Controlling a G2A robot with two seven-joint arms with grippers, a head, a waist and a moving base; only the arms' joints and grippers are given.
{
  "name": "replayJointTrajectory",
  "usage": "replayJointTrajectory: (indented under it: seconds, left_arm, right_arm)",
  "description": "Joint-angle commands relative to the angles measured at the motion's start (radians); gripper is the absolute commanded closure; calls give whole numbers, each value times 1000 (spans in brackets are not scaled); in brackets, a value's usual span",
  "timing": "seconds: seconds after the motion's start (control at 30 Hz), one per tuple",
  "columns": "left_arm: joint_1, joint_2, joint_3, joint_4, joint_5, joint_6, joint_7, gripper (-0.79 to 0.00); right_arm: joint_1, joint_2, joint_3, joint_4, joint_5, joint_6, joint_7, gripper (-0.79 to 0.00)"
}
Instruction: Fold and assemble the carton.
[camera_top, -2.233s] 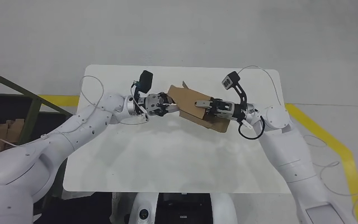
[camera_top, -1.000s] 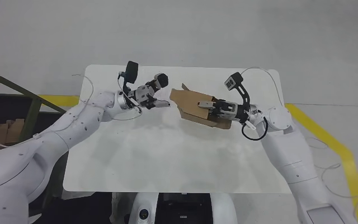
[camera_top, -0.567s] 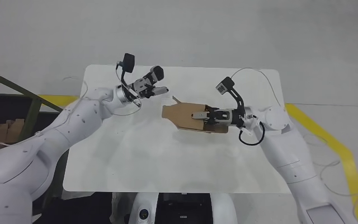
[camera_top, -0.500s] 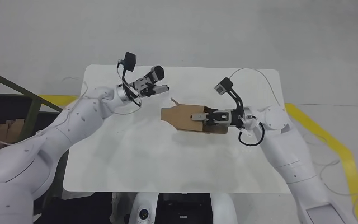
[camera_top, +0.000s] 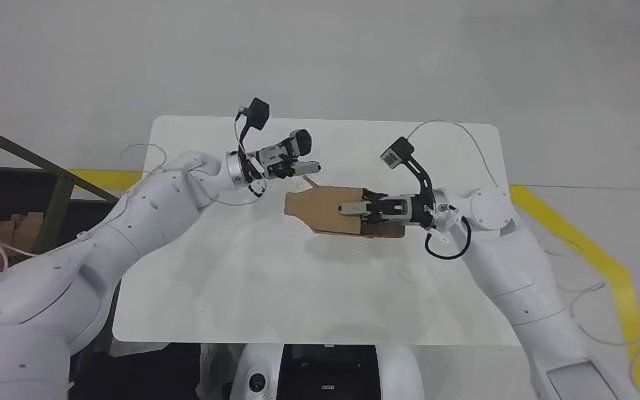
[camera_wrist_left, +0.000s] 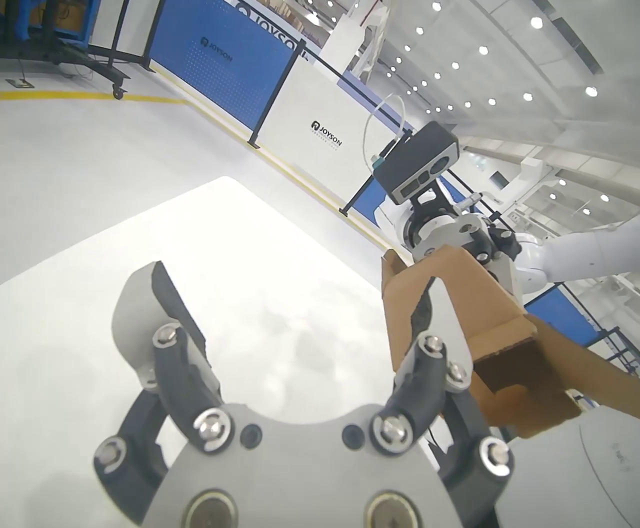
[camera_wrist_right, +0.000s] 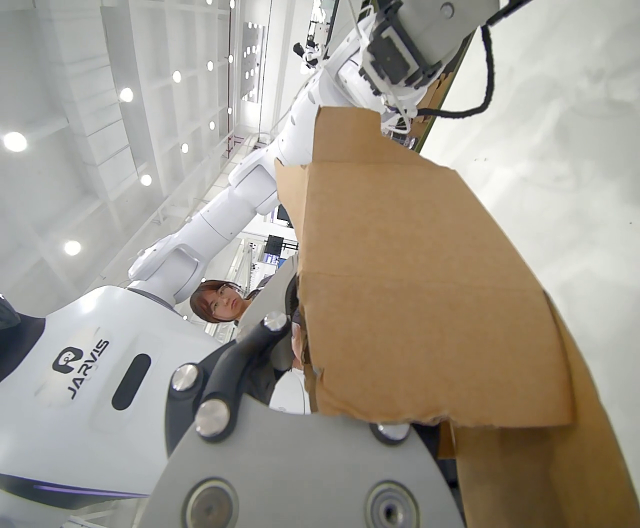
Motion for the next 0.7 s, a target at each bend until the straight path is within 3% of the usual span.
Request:
replayJointTrajectory:
  seconds: [0.0,0.67]
  left_arm:
    - [10,6,-15,-13,-6,0,-23,-785]
    - [131,64,-162,-149,-31,0,-180,-785]
  right_arm:
    - [-1,0,2,4,6,-2,-5,0]
    - [7,-1,2,18,26,8,-26,0]
